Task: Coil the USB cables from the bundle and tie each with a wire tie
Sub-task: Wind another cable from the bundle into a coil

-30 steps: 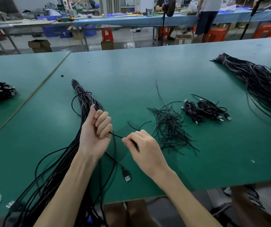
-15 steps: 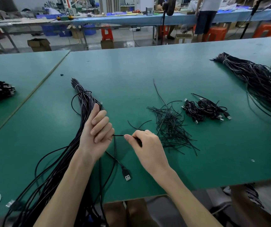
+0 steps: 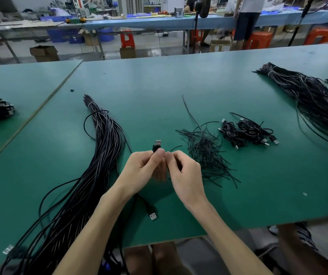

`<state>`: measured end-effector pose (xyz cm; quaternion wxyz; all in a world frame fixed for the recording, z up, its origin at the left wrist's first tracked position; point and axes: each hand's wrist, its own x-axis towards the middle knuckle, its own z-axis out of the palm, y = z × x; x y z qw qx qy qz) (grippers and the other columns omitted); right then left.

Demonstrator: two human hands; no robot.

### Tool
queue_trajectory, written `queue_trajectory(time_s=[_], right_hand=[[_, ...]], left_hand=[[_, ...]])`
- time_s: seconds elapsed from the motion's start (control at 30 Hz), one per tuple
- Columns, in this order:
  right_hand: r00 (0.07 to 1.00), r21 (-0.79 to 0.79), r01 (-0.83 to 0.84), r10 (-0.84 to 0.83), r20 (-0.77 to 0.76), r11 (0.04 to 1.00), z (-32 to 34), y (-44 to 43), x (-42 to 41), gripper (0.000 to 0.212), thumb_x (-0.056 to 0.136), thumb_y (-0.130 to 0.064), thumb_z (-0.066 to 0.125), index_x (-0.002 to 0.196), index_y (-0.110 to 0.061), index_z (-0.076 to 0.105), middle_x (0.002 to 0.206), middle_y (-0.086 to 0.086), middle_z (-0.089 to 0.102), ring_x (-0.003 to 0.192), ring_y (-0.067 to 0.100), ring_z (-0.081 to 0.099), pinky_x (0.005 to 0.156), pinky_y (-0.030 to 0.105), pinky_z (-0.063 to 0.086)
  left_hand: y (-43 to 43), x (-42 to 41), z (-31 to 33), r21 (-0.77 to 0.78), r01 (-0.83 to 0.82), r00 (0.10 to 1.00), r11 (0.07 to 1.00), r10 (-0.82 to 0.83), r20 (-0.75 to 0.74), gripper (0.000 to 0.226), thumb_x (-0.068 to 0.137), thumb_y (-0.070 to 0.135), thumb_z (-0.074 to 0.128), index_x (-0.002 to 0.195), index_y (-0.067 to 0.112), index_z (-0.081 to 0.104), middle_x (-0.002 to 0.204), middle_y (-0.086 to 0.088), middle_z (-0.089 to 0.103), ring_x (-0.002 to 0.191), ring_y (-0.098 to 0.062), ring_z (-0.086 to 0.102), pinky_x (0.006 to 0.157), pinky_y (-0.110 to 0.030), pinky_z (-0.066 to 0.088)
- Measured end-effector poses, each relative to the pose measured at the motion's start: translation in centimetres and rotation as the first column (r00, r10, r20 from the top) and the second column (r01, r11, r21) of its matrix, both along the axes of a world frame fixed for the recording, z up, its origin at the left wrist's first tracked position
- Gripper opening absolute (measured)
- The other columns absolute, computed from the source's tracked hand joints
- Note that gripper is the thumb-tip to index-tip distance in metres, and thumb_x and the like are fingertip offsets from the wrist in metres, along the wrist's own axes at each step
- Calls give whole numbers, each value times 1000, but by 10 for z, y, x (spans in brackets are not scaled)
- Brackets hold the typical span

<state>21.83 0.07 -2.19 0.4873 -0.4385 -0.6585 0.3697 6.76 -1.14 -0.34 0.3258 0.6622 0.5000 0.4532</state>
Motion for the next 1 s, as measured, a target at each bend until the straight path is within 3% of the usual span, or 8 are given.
queue_trajectory(time_s=[0.1, 0.23, 0.33, 0.43, 0.53, 0.8, 0.9, 1.0], right_hand=[[999, -8, 4, -4, -43, 1000, 0, 0, -1, 24, 107, -26, 55, 91, -21, 72, 82, -19, 73, 76, 0, 70, 66, 8, 48], [999, 82, 34, -34, -4, 996, -3, 0, -2, 19, 106, -21, 55, 107, -22, 74, 75, -13, 68, 67, 9, 64, 59, 9, 41], [1000, 107, 12, -10, -19, 994, -3, -1, -1, 16, 106, -21, 55, 108, -21, 72, 72, -10, 66, 60, 11, 59, 55, 11, 39], [999, 107, -20, 23, -29, 994, -3, -1, 0, 14, 106, -20, 56, 105, -22, 70, 74, -10, 67, 62, 16, 61, 55, 25, 47], [999, 115, -28, 32, -36, 993, -3, -2, 1, 13, 106, -18, 57, 104, -20, 69, 76, -12, 69, 73, 14, 67, 66, 19, 49], [993, 137, -115, 112, 26, 984, 3, -6, 0, 15, 105, -24, 59, 94, -20, 70, 74, -13, 69, 74, 14, 68, 80, 33, 54], [974, 134, -197, 178, 141, 971, 4, -7, -2, 22, 104, -25, 60, 88, -15, 71, 72, -11, 70, 70, 12, 66, 84, 34, 51], [948, 71, -258, 238, 213, 963, 2, -6, -6, 25, 105, -23, 58, 87, -12, 72, 72, -7, 72, 69, 11, 66, 80, 32, 52]], left_hand=[[0, -3, -6, 147, -159, 965, 976, 185, -188, 51, 102, 57, 46, 80, 21, 76, 75, 14, 75, 66, -10, 71, 65, -34, 55], [0, -9, -7, 293, -243, 874, 925, 340, -347, 53, 105, 55, 40, 102, 19, 78, 72, 13, 67, 64, -1, 60, 57, -18, 43], [2, -8, -7, 233, -193, 909, 953, 263, -325, 46, 108, 48, 44, 121, 16, 75, 122, 12, 73, 115, 2, 65, 98, -19, 51], [1, -3, -6, 103, -169, 963, 980, 187, -193, 44, 106, 47, 46, 133, 21, 69, 137, 19, 63, 131, 10, 51, 108, -10, 38], [2, 0, -5, -4, -74, 989, 997, 73, -125, 46, 105, 46, 44, 137, 22, 65, 143, 17, 58, 136, 8, 46, 111, -11, 35], [3, 2, -4, -155, 42, 965, 987, 0, 263, 51, 108, 49, 36, 135, 19, 67, 132, 3, 70, 127, -11, 62, 102, -23, 49], [4, 0, 0, -158, 153, 819, 976, -35, 572, 60, 108, 52, 33, 136, 8, 64, 142, -9, 63, 135, -24, 57, 101, -32, 54], [7, -4, 10, -138, 171, 539, 976, 25, 842, 60, 107, 50, 35, 122, 3, 70, 132, -15, 68, 126, -25, 65, 95, -29, 56]])
